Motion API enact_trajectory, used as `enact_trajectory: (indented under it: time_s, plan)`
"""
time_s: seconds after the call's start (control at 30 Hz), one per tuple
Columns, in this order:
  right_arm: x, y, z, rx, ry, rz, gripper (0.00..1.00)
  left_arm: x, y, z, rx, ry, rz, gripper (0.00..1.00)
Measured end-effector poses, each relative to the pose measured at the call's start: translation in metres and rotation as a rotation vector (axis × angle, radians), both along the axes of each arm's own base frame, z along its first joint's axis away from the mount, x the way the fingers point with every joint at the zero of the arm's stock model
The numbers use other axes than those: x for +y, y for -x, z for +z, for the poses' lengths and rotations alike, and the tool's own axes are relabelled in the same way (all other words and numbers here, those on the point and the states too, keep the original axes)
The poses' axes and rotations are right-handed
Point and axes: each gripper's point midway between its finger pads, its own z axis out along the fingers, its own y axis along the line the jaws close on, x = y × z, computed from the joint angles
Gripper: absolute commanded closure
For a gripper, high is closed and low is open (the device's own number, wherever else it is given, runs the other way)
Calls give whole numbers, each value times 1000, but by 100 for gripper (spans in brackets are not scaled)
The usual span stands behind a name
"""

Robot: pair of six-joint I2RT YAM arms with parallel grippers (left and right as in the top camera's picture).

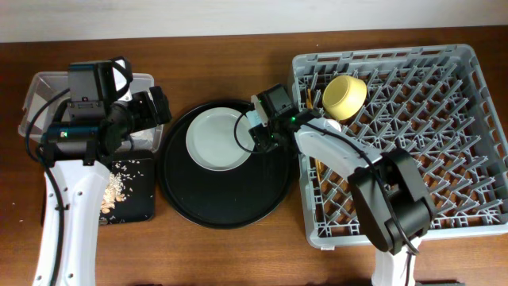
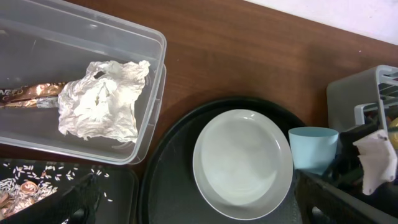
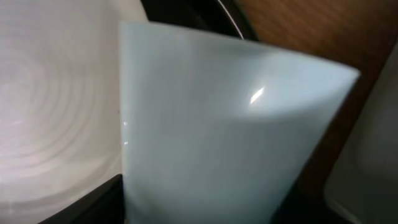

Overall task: Sort waste into correct bins and load items into the dishwasher rack
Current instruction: 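Grasp the light blue cup beside the plate with right gripper, then carry the blue cup into the rack's front and release it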

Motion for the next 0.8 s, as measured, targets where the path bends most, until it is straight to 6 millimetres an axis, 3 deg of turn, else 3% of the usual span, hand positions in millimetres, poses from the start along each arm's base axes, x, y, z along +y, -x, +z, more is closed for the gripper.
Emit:
enact_trajectory:
  time_s: [0.17,0.3,0.43,0.5,0.6,0.8]
  plan:
    - [0,0,-2,6,-1,-6,50,0,0,0,0,0,0,1]
    - [0,0,2,-2,-4,-6,53,0,0,0,0,0,0,1]
    - [-2,2,31,-37,-23,-6,58,0,0,0,0,0,0,1]
    - [-6,10,69,-73,-43,-6,58,0,0,0,0,0,0,1]
    - [-21,37,118,-85,-49,-6,57,0,0,0,0,0,0,1]
    - [-78,139,181,114,52,-25,58,0,0,0,-1,0,0,1]
